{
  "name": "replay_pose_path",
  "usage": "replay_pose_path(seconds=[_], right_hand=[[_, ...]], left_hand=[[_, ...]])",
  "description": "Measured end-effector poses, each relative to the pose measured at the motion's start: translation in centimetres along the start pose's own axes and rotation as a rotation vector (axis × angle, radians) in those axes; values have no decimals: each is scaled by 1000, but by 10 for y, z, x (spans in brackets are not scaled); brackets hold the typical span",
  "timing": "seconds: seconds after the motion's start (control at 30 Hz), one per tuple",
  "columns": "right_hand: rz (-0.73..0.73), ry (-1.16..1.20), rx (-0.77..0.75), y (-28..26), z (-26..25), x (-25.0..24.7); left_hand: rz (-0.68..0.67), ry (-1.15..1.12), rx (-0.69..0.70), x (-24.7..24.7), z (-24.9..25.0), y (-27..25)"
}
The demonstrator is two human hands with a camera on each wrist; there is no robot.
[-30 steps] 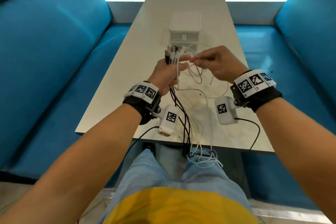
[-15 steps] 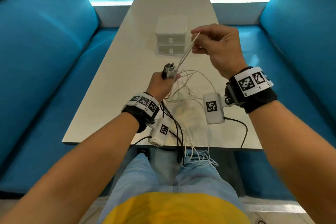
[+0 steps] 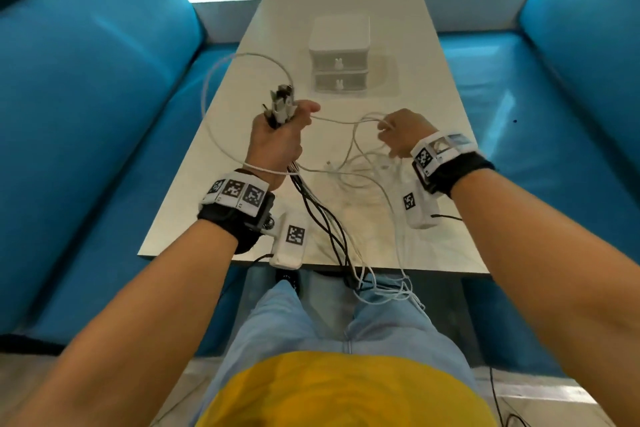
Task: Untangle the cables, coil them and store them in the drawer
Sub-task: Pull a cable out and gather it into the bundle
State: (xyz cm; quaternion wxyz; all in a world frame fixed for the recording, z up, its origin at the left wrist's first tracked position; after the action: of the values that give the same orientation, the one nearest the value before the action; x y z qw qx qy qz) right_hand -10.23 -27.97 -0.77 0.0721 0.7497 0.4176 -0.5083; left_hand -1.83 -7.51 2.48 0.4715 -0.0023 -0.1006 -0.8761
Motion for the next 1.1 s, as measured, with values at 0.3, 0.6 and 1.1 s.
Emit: replay_pose_path(seconds=[0.3,0.6,1.1], right_hand=[[184,-101,42,-13,-16,-19],[303,-181,-424,-34,-67,-2],[201,547,-655,-68,-64,-49]], left_hand=[[226,-74,2,-35,0,-5],[122,26,127,-8,15,-10],[37,167,39,35,-6,9]])
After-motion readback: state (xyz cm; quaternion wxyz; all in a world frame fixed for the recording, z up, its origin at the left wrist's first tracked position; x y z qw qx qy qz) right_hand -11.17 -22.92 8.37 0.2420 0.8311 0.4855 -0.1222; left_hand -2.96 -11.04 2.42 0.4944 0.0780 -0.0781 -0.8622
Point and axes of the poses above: each hand's wrist, its own y-axis towards the middle knuckle, its own x-axis out of the palm, z = x × y, the point moved 3 cm from there along y, towards the middle knuckle, and after that the axes turned 8 degrees about x, right-handed, at the moved point
